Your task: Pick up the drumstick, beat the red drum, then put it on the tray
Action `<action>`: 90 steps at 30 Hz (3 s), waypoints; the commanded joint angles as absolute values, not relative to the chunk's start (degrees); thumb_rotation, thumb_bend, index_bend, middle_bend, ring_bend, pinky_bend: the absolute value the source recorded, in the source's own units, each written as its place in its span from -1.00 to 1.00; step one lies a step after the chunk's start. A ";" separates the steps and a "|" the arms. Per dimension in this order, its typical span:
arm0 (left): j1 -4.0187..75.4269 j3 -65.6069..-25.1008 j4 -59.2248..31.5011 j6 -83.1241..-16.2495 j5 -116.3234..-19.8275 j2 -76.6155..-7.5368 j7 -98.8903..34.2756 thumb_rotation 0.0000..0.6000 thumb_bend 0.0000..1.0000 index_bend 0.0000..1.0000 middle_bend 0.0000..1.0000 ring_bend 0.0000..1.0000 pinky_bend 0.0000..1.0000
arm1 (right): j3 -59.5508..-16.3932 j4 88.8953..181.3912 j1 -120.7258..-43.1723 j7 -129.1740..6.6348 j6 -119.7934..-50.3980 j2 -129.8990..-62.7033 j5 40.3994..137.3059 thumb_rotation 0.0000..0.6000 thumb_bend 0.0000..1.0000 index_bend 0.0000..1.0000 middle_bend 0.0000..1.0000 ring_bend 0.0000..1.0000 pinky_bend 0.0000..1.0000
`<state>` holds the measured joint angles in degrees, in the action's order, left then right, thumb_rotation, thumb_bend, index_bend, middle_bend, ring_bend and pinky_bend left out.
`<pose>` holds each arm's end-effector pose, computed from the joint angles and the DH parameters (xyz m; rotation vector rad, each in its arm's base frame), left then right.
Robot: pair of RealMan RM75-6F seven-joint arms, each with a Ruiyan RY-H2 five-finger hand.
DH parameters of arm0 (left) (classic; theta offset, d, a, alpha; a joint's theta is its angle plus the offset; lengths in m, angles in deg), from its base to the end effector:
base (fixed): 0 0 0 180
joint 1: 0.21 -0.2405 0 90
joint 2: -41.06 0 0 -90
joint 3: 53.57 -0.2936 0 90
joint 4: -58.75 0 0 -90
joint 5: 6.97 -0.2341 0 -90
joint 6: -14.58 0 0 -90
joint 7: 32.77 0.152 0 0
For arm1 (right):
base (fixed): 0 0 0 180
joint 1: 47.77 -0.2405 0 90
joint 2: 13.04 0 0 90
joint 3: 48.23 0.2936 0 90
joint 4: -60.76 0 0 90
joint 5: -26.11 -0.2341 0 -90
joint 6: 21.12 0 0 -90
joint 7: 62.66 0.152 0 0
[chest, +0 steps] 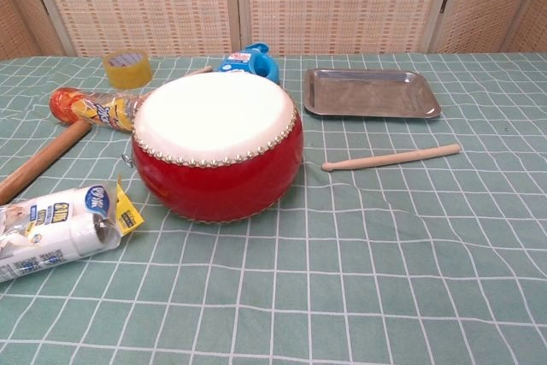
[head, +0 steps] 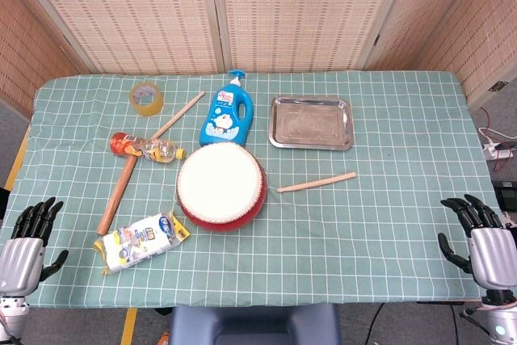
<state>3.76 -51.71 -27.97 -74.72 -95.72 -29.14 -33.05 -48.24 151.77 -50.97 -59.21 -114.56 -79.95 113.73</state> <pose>-0.3581 0.1848 0.1289 -1.3783 -0.8623 -0.9638 -0.3515 -0.1714 0.1495 1.3093 -0.9006 1.0223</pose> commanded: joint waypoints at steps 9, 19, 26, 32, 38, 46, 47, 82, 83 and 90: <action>3.44 -50.94 -29.32 -74.26 -93.26 -28.87 -27.36 1.00 -0.54 -0.93 -1.00 -1.00 -1.00 | -47.69 151.06 -52.33 -58.75 -110.32 -80.46 113.85 1.00 -0.21 -0.48 -0.54 -0.76 -0.57; 3.97 -51.41 -30.59 -72.75 -93.47 -28.42 -25.61 1.00 -0.54 -0.93 -1.00 -1.00 -1.00 | -44.83 152.55 -56.05 -61.61 -103.92 -79.65 111.24 1.00 -0.21 -0.54 -0.54 -0.80 -0.57; 4.75 -51.85 -31.58 -71.39 -94.19 -28.20 -25.60 1.00 -0.54 -0.93 -1.00 -1.00 -1.00 | -39.78 151.02 -66.93 -67.96 -89.79 -85.37 106.21 1.00 -0.27 -0.52 -0.54 -0.82 -0.57; 4.44 -52.47 -31.68 -71.28 -94.54 -26.89 -28.00 1.00 -0.54 -0.93 -1.00 -1.00 -1.00 | -36.63 144.65 -76.23 -75.08 -78.65 -92.88 100.44 1.00 -0.40 -0.47 -0.54 -0.85 -0.58; 4.11 -52.79 -31.00 -70.66 -93.71 -26.97 -29.38 1.00 -0.55 -0.93 -1.00 -1.00 -1.00 | -35.02 135.09 -84.04 -81.17 -71.83 -101.04 96.48 1.00 -0.42 -0.35 -0.54 -0.86 -0.59; 3.90 -52.71 -29.79 -70.12 -92.79 -27.10 -31.69 1.00 -0.54 -0.93 -1.00 -1.00 -1.00 | -36.01 125.42 -88.48 -83.33 -67.66 -108.07 94.23 1.00 -0.42 -0.21 -0.54 -0.86 -0.60; 3.91 -52.73 -29.60 -70.01 -92.73 -27.15 -31.80 1.00 -0.54 -0.93 -1.00 -1.00 -1.00 | -36.16 124.69 -88.66 -83.35 -67.57 -108.60 94.14 1.00 -0.42 -0.20 -0.54 -0.86 -0.60; 4.24 -52.64 -25.84 -68.79 -92.33 -28.44 -35.63 1.00 -0.54 -0.89 -1.00 -1.00 -1.00 | -36.87 116.03 -91.51 -78.41 -68.10 -115.88 94.44 1.00 -0.23 0.21 -0.54 -0.84 -0.60; 4.22 -52.65 -25.79 -68.81 -92.33 -28.42 -35.68 1.00 -0.55 -0.89 -1.00 -1.00 -1.00 | -36.79 116.86 -91.22 -77.82 -68.80 -115.38 94.73 1.00 -0.23 0.22 -0.54 -0.83 -0.60; 4.10 -52.80 -26.02 -68.73 -92.28 -28.36 -35.46 1.00 -0.54 -0.89 -1.00 -1.00 -1.00 | -34.62 130.93 -85.92 -64.57 -77.29 -107.98 97.64 1.00 -0.23 0.26 -0.53 -0.81 -0.60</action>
<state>4.10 -52.78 -25.99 -68.76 -92.28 -28.36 -35.49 -35.85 124.53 -88.84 -71.23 -73.09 -111.80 95.96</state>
